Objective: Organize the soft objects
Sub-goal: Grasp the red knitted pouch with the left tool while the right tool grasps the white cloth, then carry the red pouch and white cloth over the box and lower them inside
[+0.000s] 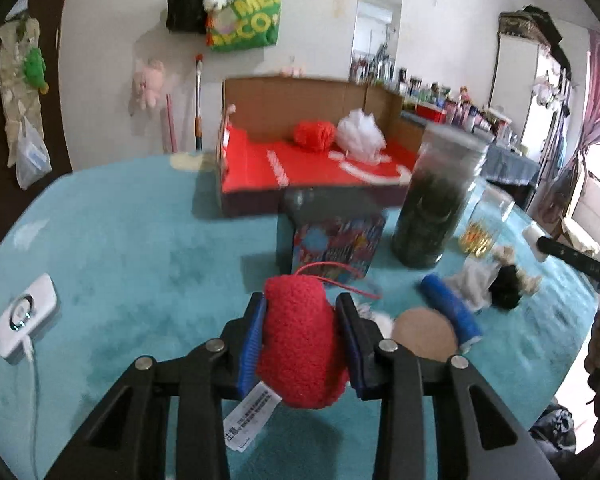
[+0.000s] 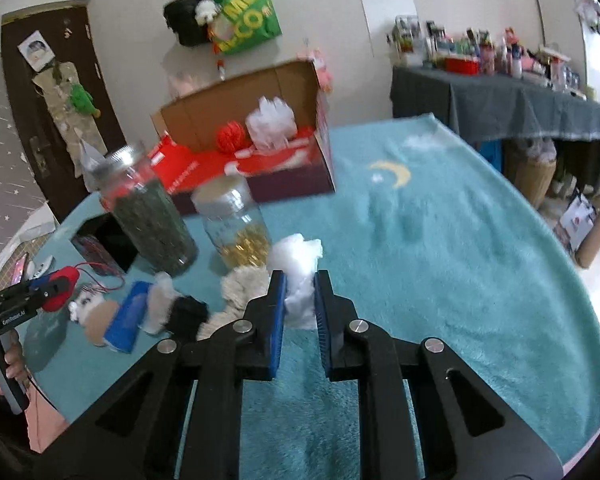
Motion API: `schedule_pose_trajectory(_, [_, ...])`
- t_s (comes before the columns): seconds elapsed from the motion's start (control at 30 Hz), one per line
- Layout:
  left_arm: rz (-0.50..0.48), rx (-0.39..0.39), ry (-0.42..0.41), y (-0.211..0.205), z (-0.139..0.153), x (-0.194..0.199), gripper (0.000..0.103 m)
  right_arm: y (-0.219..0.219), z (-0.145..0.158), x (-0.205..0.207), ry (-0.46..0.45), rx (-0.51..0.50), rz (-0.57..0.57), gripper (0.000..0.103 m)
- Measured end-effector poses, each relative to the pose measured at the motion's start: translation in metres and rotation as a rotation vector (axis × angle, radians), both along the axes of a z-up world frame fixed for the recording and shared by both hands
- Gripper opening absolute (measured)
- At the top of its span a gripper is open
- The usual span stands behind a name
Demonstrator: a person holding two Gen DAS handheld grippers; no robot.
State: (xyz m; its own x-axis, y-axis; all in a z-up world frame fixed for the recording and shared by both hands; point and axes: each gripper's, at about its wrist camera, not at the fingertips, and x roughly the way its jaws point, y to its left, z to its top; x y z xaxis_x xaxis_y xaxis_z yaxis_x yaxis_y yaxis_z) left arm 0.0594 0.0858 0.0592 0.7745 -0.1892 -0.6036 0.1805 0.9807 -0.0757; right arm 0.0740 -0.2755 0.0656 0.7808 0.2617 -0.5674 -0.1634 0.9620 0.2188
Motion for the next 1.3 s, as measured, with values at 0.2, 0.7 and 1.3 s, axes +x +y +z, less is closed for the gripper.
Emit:
schedule_pose_trajectory(0.2, [-0.097,-0.017,-0.064,-0.026,0.02,-0.012,0.038,0.026,0.015,-0.008,-0.037,0.035,0.097,0.014])
schedule_pose_trajectory(0.7, [-0.236,-0.058,0.027,-0.089,-0.007,0.02,0.038,0.09,-0.005,0.003,0.016,0.059,0.261,0.014])
schedule_pose_trajectory(1.3, [-0.217,-0.088,0.06,-0.083,-0.014,0.026,0.038,0.084,-0.008,0.008,0.044,0.085,0.244,0.014])
